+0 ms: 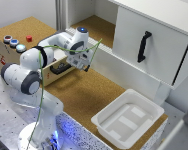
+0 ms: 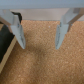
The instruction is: Push the handle of the drawer
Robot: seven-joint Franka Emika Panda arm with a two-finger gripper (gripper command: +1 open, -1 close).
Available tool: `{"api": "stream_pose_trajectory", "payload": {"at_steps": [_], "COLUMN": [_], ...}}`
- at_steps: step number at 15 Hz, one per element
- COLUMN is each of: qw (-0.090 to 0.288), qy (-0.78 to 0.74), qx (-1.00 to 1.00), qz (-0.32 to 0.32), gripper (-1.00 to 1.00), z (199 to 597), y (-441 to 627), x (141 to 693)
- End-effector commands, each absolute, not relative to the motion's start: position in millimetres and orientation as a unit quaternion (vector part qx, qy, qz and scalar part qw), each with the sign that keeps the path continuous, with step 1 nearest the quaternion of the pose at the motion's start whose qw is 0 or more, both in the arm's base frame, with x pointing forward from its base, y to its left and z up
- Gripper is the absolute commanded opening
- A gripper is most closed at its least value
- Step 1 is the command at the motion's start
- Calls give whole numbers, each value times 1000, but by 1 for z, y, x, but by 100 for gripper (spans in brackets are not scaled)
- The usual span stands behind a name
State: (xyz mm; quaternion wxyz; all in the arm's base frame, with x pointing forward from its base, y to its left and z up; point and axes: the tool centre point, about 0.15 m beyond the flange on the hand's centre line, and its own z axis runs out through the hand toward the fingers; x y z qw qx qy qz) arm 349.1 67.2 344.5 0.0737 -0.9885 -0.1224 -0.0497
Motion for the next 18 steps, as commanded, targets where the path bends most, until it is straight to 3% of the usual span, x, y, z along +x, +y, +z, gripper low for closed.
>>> {"api": "stream_pose_trajectory", "payload": {"at_steps": [1, 10, 18], "qw": [60, 45, 94], "qy": [-110, -100, -136], "qx": [-990, -991, -982], "qz": [-58, -72, -88], "gripper": [-100, -100, -100], "z": [305, 303, 316], "y": [107, 196, 266], "x": [364, 359, 356]}}
